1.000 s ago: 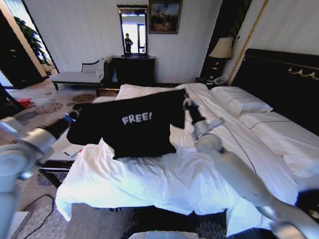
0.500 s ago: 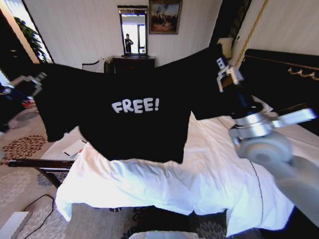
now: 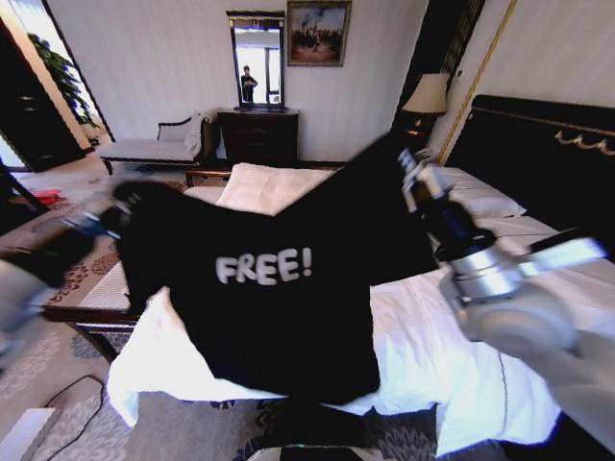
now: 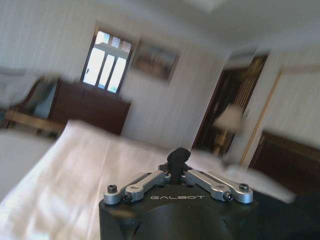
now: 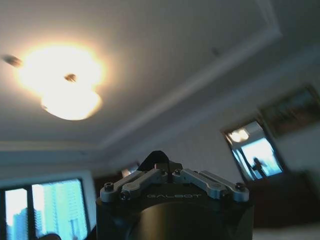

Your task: Fold the clothes on the bed.

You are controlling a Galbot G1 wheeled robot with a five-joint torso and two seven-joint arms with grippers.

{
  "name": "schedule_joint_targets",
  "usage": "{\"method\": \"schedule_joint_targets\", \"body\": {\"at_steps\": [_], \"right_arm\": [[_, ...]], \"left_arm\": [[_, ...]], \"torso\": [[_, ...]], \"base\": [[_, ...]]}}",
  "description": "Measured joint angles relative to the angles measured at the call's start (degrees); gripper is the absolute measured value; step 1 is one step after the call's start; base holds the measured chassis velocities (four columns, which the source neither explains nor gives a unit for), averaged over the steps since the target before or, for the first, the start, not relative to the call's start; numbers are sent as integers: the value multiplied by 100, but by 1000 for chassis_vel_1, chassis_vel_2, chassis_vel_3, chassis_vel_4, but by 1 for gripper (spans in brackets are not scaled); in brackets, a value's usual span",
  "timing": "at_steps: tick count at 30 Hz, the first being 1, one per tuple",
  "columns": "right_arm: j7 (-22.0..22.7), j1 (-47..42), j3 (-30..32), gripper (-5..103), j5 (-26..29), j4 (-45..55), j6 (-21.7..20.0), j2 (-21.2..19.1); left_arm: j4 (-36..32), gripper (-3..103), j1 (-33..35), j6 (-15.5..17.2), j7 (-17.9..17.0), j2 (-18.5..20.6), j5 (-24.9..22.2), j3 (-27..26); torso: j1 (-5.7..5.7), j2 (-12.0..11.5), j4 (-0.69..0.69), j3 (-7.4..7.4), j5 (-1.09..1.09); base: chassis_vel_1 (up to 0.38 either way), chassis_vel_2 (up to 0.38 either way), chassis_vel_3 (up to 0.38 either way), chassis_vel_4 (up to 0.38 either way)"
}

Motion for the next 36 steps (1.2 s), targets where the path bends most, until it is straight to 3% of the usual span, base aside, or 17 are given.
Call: {"method": "schedule_joint_targets", "body": {"at_steps": [2,3,7,8,12,14,18,22,24,28,29,36], "right_arm": [[-46,133,-765,0,-297,-740,-55,366],[-46,133,-765,0,-297,-740,-55,366],[-300,603,-1880,0,-1028,-2056,-72,1143],[-300,603,-1880,0,-1028,-2056,-72,1143],[-422,1324,-2660,0,-1522,-3253,1,1836],[-424,1486,-2778,0,-1577,-3500,12,1941],[-440,2288,-3259,0,-1774,-4809,113,2503],[-499,2779,-3544,0,-1904,-5655,176,2927],[-542,3294,-3737,0,-2050,-6736,251,3654],[-571,3727,-3818,0,-2178,-7609,262,4264],[-599,3983,-3842,0,-2307,-8178,280,4552],[-595,4509,-3684,0,-2908,-9773,364,5226]], "left_arm": [[440,2,-199,37,43,38,602,934],[440,2,-199,37,43,38,602,934],[1472,2,-878,27,203,109,1371,2094],[1472,2,-878,27,203,109,1371,2094],[2512,2,-1759,-15,332,-44,1907,3087],[2745,2,-1959,-30,347,-114,2001,3318],[3981,2,-2923,-132,450,-446,2438,4197],[4670,2,-3538,-209,517,-662,2599,4546],[5293,2,-4075,-311,616,-918,2810,4856],[5849,2,-4476,-387,690,-1151,3023,5102],[6259,2,-4710,-415,708,-1311,3139,5239],[7424,2,-5325,-564,888,-1744,3587,5563]], "torso": [[0,0,0,0,0],[0,0,0,0,0],[1,-1,1,1,-1],[1,-1,1,1,-1],[0,-1,3,1,0],[1,-1,3,1,-2],[1,-2,1,2,-2],[2,-2,-2,2,-3],[2,-2,0,2,-1],[1,-2,7,1,1],[1,-2,7,1,-3],[2,-2,-2,2,-2]], "base": [[0,0,0,0],[0,0,0,0],[0,0,0,0],[0,0,0,0],[0,0,0,0],[0,0,0,0],[0,0,0,0],[0,0,0,0],[0,0,0,0],[0,0,0,0],[0,0,0,0],[0,0,0,0]]}}
